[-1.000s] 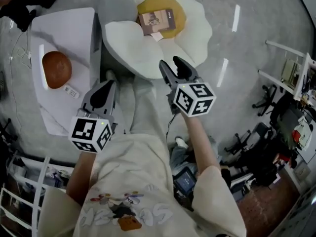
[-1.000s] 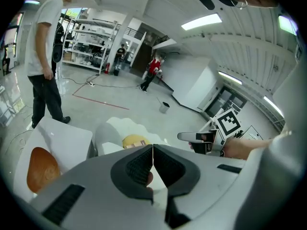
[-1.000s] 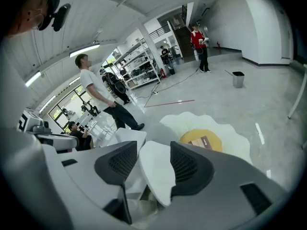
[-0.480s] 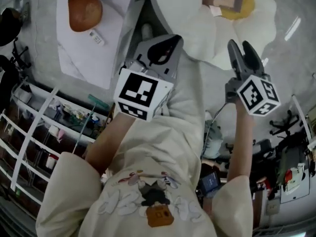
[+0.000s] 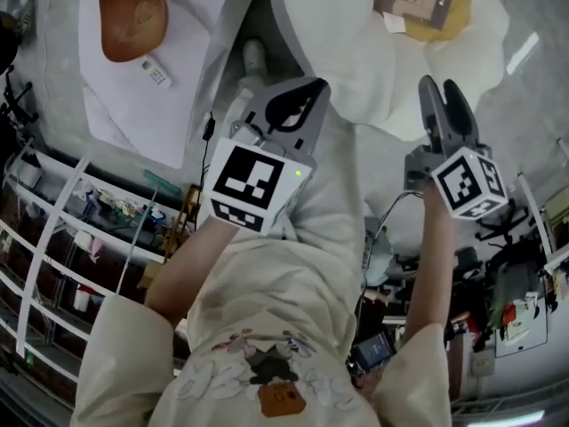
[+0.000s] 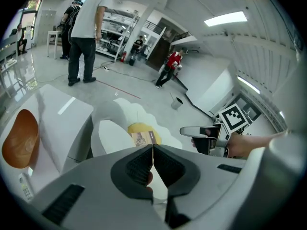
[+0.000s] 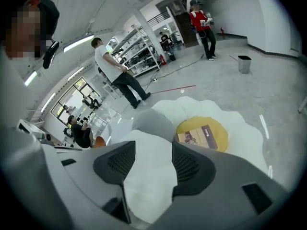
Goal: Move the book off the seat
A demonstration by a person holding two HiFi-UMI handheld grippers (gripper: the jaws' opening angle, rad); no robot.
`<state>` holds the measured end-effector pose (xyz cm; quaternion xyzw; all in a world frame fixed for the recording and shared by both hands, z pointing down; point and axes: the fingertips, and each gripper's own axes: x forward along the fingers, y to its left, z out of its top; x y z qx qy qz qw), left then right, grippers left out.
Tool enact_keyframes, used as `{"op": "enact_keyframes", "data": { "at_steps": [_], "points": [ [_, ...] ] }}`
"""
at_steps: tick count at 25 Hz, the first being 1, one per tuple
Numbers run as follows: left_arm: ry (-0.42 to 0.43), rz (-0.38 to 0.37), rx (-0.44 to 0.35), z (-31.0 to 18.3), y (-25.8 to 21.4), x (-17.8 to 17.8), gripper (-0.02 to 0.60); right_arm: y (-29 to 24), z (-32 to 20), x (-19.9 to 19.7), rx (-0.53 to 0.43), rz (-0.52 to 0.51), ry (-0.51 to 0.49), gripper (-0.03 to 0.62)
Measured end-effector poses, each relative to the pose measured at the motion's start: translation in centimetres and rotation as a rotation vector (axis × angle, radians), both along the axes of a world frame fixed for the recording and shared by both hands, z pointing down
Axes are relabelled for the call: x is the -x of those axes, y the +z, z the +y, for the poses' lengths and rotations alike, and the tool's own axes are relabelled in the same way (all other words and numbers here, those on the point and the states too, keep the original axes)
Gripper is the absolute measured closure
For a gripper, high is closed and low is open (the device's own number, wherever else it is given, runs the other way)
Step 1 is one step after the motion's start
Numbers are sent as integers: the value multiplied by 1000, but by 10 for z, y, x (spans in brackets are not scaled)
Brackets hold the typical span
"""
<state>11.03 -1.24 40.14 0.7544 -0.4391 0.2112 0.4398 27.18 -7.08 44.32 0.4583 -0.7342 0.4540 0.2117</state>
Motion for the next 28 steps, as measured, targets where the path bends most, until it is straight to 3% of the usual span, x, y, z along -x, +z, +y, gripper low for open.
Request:
{"op": "enact_keyframes", "data": {
  "at_steps": [10,17,28],
  "points": [
    [66,24,22,-16,64,-15,569,66,-3,-19,25,-1,96,365],
    [91,13,29,-33,94,-32,569,107,-19,-41,37,12,107,364],
    [67,11,25,-60,143,-49,569,189,-37,-61,104,-32,185,355]
  ]
}}
